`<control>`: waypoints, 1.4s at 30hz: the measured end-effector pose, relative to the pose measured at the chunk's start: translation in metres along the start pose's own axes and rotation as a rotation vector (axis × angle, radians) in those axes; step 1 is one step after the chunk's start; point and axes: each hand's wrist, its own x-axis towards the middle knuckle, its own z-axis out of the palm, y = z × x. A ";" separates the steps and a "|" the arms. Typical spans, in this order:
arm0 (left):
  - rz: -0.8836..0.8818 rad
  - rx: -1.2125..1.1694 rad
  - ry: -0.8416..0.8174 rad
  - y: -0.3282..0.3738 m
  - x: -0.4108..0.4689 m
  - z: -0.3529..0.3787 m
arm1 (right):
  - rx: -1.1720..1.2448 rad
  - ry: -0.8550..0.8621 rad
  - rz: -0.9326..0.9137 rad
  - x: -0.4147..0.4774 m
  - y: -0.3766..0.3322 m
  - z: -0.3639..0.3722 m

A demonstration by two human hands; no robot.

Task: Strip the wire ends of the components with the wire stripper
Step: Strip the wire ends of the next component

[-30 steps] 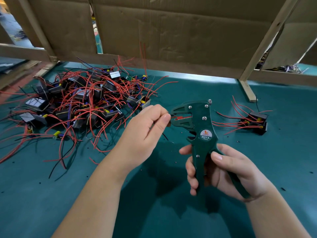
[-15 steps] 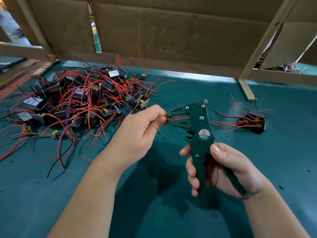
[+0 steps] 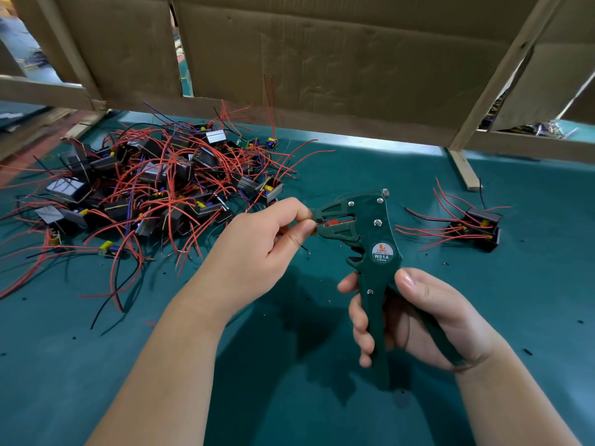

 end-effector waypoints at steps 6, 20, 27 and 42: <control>0.009 0.029 -0.032 -0.004 0.000 -0.003 | -0.004 0.003 0.007 0.000 -0.001 0.001; 0.003 0.141 -0.020 -0.001 -0.001 -0.004 | -0.006 0.044 0.014 0.000 0.000 0.002; 0.003 0.181 -0.020 0.002 -0.002 -0.004 | -0.011 0.041 0.022 0.000 0.000 0.000; 0.015 0.042 0.086 0.001 0.000 0.006 | 0.001 -0.062 -0.079 0.001 0.001 0.001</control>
